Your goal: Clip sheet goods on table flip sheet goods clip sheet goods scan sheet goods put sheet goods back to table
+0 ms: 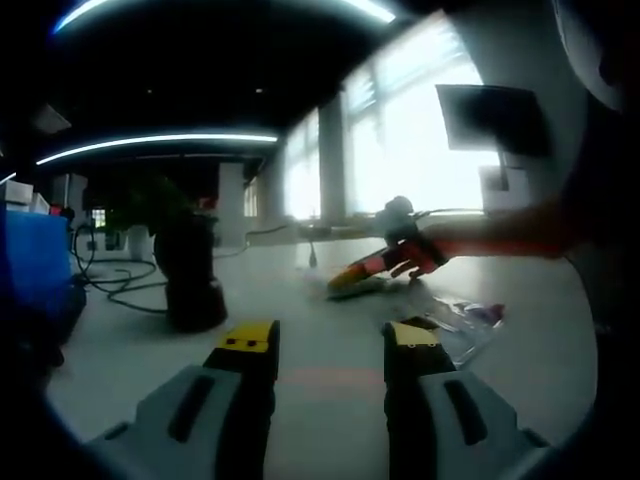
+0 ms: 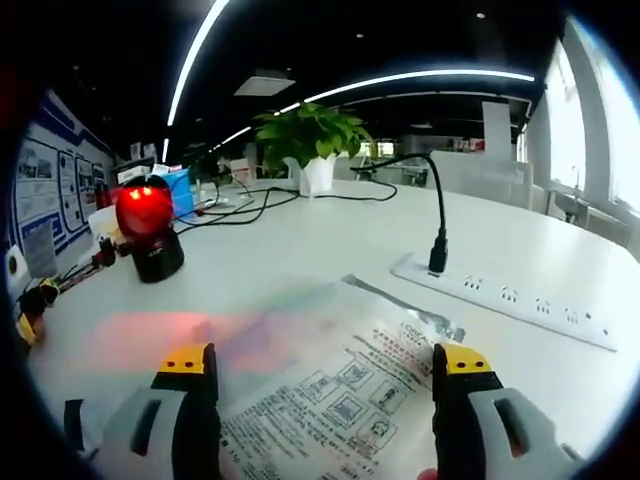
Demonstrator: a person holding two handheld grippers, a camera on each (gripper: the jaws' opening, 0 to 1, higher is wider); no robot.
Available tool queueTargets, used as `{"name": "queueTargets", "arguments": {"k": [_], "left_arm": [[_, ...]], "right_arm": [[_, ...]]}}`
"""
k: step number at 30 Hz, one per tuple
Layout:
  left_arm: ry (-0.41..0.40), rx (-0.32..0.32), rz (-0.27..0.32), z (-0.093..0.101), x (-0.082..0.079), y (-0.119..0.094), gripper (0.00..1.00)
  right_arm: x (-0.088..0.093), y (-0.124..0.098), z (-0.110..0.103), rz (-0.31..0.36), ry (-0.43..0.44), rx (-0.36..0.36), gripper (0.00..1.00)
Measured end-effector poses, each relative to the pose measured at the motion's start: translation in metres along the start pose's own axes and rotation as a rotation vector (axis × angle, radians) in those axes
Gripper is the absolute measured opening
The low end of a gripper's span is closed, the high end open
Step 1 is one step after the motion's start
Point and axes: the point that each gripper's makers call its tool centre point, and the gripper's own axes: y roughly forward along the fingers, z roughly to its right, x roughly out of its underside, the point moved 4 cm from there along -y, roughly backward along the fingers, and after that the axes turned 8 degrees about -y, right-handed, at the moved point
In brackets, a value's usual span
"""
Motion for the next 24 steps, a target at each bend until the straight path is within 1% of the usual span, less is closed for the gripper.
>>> {"name": "queueTargets", "arguments": {"k": [2, 4, 5, 6, 7, 8, 9, 11, 14, 15, 18, 21, 22, 24], "left_arm": [[0.001, -0.001, 0.001, -0.001, 0.0, -0.001, 0.35], [0.002, -0.002, 0.001, -0.002, 0.0, -0.001, 0.35], [0.001, -0.002, 0.001, -0.002, 0.0, -0.001, 0.35], [0.001, -0.001, 0.0, -0.002, 0.0, -0.001, 0.35], [0.002, -0.001, -0.001, -0.002, 0.0, -0.001, 0.35], [0.002, -0.001, -0.001, -0.002, 0.0, 0.0, 0.35], [0.001, 0.0, -0.003, -0.001, 0.0, 0.0, 0.35], [0.002, 0.001, -0.003, -0.001, 0.001, 0.0, 0.35], [0.0, 0.003, -0.004, -0.002, 0.001, 0.0, 0.35], [-0.001, 0.003, -0.004, -0.002, 0.001, 0.0, 0.35], [-0.016, -0.002, 0.003, -0.004, 0.0, 0.0, 0.35], [-0.025, -0.004, 0.006, -0.004, -0.001, 0.0, 0.35], [-0.026, -0.004, 0.006, -0.005, -0.001, 0.0, 0.35], [-0.025, -0.003, 0.005, -0.005, -0.001, 0.0, 0.35]], "right_arm": [[-0.002, -0.002, -0.002, 0.002, 0.01, 0.001, 0.84], [-0.006, -0.005, -0.002, 0.022, 0.025, 0.01, 0.84], [-0.017, -0.006, 0.003, 0.103, 0.088, 0.03, 0.85], [-0.02, -0.008, 0.002, 0.125, 0.088, 0.012, 0.87], [-0.017, -0.009, 0.004, 0.117, 0.074, 0.011, 0.87], [-0.018, -0.009, 0.005, 0.116, 0.058, 0.018, 0.87], [-0.022, -0.011, 0.005, 0.13, 0.017, 0.026, 0.86], [-0.025, -0.017, 0.004, 0.124, 0.017, 0.025, 0.84], [-0.035, -0.025, 0.006, 0.148, 0.005, 0.022, 0.83], [-0.039, -0.029, 0.005, 0.165, 0.006, 0.021, 0.82], [-0.047, -0.043, -0.008, 0.178, -0.014, 0.015, 0.82], [-0.052, -0.058, -0.014, 0.188, -0.042, 0.008, 0.78], [-0.055, -0.064, -0.016, 0.205, -0.065, 0.014, 0.76], [-0.058, -0.08, -0.02, 0.214, -0.086, 0.025, 0.74]]}}
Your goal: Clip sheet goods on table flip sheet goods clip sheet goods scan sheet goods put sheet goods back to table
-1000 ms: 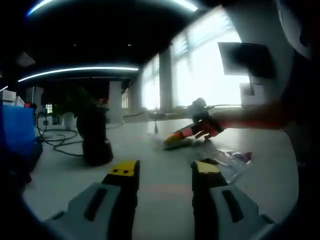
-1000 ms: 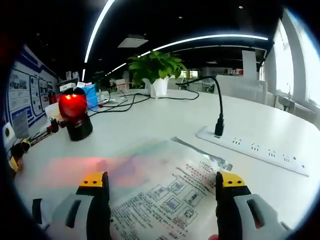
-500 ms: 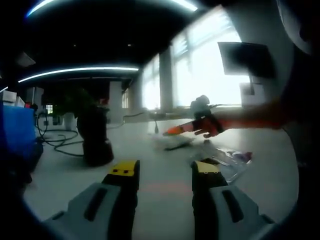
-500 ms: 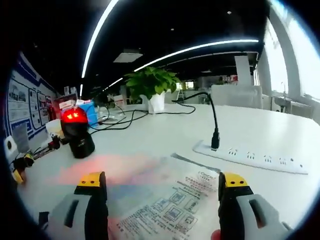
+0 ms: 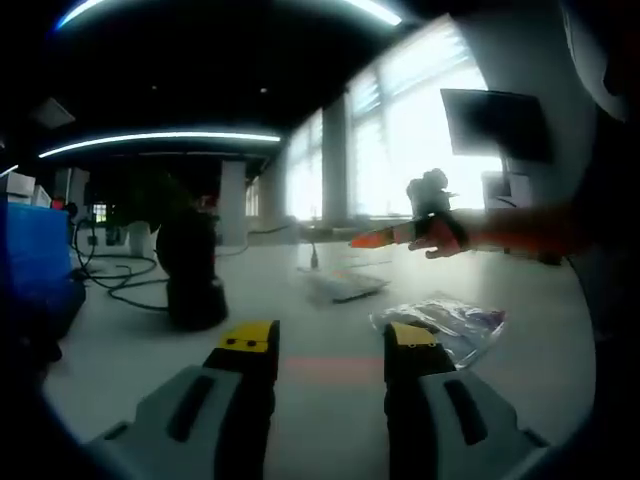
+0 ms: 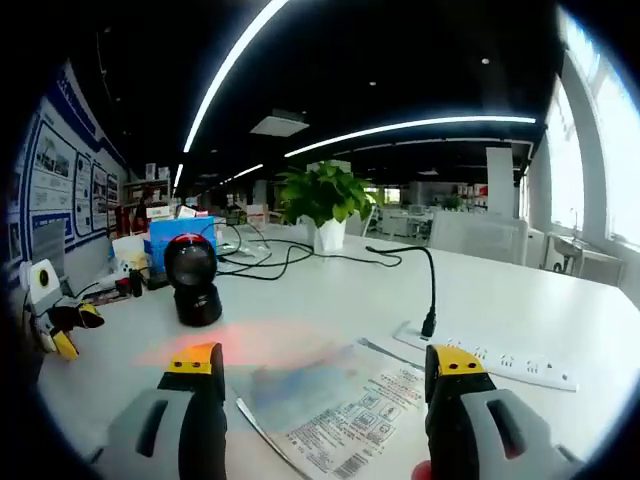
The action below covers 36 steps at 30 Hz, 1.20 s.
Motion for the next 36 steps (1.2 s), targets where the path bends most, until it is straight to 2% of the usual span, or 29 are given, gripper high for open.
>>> {"name": "queueTargets", "arguments": {"k": [3, 5, 8, 12, 17, 20, 25, 28, 31, 34, 36], "left_arm": [[0.003, 0.003, -0.001, 0.001, 0.0, 0.0, 0.35], [0.005, 0.004, -0.001, 0.002, 0.0, 0.0, 0.35], [0.009, 0.005, -0.001, 0.002, 0.0, 0.0, 0.35], [-0.005, -0.003, 0.013, 0.001, -0.002, -0.001, 0.35], [0.007, 0.0, 0.01, 0.003, -0.001, 0.0, 0.35], [0.02, 0.001, 0.008, 0.004, -0.001, 0.0, 0.35], [-0.001, -0.007, 0.023, 0.002, -0.004, -0.002, 0.35], [0.002, -0.012, 0.032, 0.003, -0.006, -0.002, 0.35], [0.016, -0.011, 0.029, 0.004, -0.006, -0.002, 0.35], [0.022, -0.009, 0.025, 0.005, -0.005, -0.002, 0.35], [0.025, -0.007, 0.023, 0.006, -0.005, -0.002, 0.35]], "right_arm": [[-0.009, -0.02, -0.003, 0.029, -0.019, 0.018, 0.74], [-0.016, -0.037, -0.003, 0.07, -0.013, 0.046, 0.72], [-0.019, -0.064, -0.003, 0.096, -0.023, 0.095, 0.71], [-0.016, -0.099, -0.001, 0.122, -0.002, 0.149, 0.72], [-0.006, -0.138, -0.005, 0.134, 0.015, 0.201, 0.67], [0.004, -0.16, -0.013, 0.138, 0.016, 0.236, 0.66], [0.03, -0.192, -0.027, 0.12, 0.025, 0.274, 0.66], [0.044, -0.216, -0.035, 0.12, 0.037, 0.321, 0.65], [0.057, -0.238, -0.04, 0.118, -0.003, 0.361, 0.64], [0.075, -0.253, -0.042, 0.113, 0.02, 0.385, 0.64], [0.082, -0.263, -0.039, 0.145, 0.064, 0.427, 0.63]]}}
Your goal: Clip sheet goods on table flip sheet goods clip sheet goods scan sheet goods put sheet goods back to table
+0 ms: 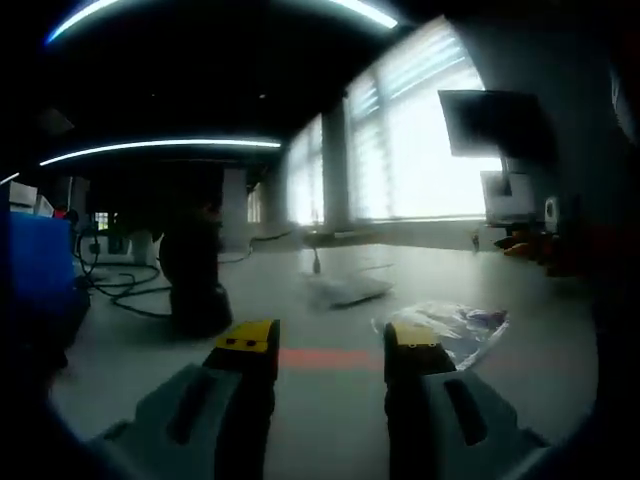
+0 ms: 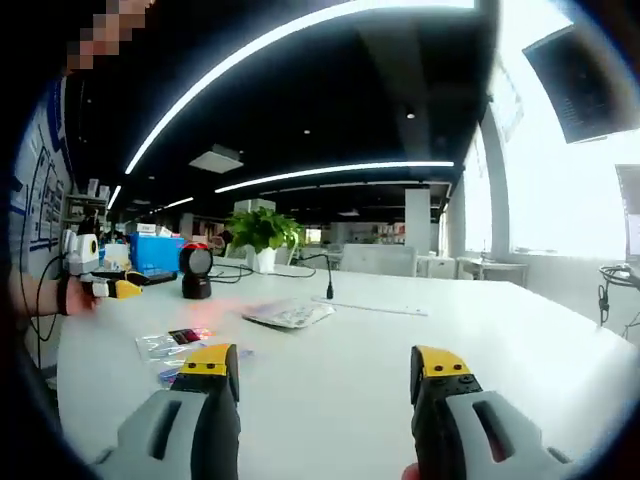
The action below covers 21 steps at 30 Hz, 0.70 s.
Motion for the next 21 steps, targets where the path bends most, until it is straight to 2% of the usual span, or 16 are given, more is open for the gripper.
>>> {"name": "queueTargets", "arguments": {"k": [2, 3, 4, 7, 8, 12, 16, 21], "left_arm": [[-0.004, -0.002, 0.0, -0.001, 0.0, 0.0, 0.35], [-0.005, -0.005, -0.003, -0.001, 0.0, 0.0, 0.35], [-0.004, -0.006, -0.005, 0.0, 0.001, 0.0, 0.35], [0.011, -0.001, -0.004, 0.003, 0.0, -0.001, 0.35], [0.016, 0.0, -0.003, 0.004, 0.0, -0.001, 0.35], [0.014, 0.004, 0.014, 0.005, -0.003, -0.004, 0.35], [0.0, 0.024, 0.021, 0.007, -0.004, -0.005, 0.35], [0.02, 0.049, 0.007, 0.014, -0.001, -0.006, 0.35]], "right_arm": [[0.005, -0.004, 0.004, 0.036, 0.074, 0.058, 0.59], [0.006, -0.005, 0.002, 0.023, 0.042, 0.05, 0.56], [0.002, -0.005, 0.003, 0.02, -0.059, 0.063, 0.55], [0.003, -0.001, -0.006, 0.045, -0.059, 0.055, 0.57], [0.003, -0.002, -0.006, 0.029, -0.127, 0.059, 0.58], [-0.001, -0.002, -0.013, 0.061, -0.132, 0.042, 0.58], [-0.003, -0.004, -0.006, 0.08, -0.115, 0.061, 0.56], [-0.002, -0.006, -0.001, 0.083, -0.089, 0.086, 0.53]]}}
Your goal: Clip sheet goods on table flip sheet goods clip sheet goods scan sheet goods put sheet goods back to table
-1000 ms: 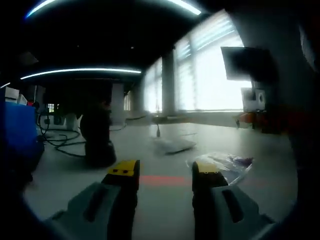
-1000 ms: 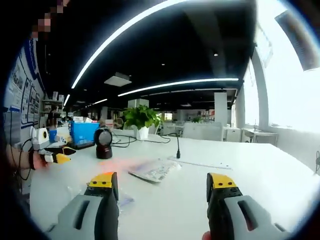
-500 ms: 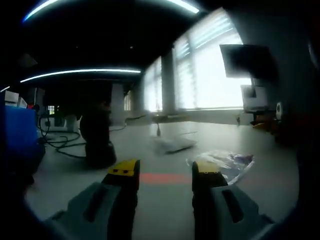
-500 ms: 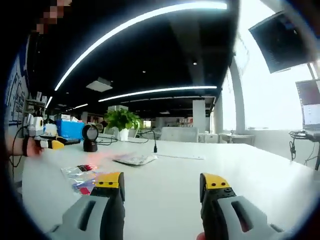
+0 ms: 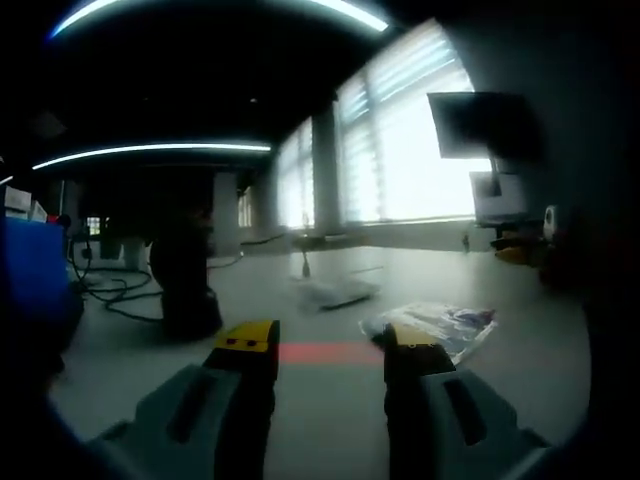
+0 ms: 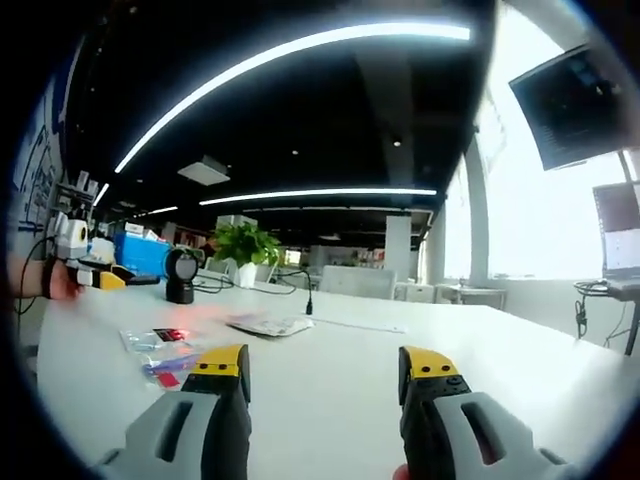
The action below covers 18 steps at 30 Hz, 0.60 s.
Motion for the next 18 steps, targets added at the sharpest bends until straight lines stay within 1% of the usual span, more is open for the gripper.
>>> {"name": "queueTargets", "arguments": {"k": [4, 7, 8, 10, 12, 14, 17, 18], "left_arm": [[0.004, -0.006, -0.001, -0.002, 0.001, -0.001, 0.35], [-0.006, -0.007, 0.007, -0.005, 0.0, -0.001, 0.34], [-0.005, -0.004, 0.005, -0.005, 0.0, -0.001, 0.34], [-0.004, 0.016, 0.002, -0.002, 0.0, -0.001, 0.34], [0.002, 0.02, 0.005, 0.0, 0.0, -0.001, 0.34], [0.008, 0.017, 0.0, -0.001, 0.001, -0.001, 0.34], [-0.005, 0.01, 0.006, -0.004, 0.0, -0.002, 0.34], [-0.007, 0.005, 0.008, -0.004, 0.0, -0.002, 0.34]], "right_arm": [[0.002, 0.003, 0.001, -0.021, -0.031, 0.025, 0.52], [0.002, 0.0, -0.001, -0.043, -0.098, 0.05, 0.5], [0.0, -0.001, -0.004, -0.038, -0.107, 0.045, 0.48], [-0.002, -0.001, -0.009, -0.035, -0.107, 0.033, 0.48], [-0.005, -0.001, -0.012, -0.024, -0.113, 0.024, 0.49], [-0.003, 0.001, -0.013, -0.04, -0.121, 0.023, 0.49], [-0.005, 0.0, -0.015, -0.033, -0.126, 0.028, 0.47], [-0.003, 0.001, -0.015, -0.046, -0.138, 0.029, 0.47]]}}
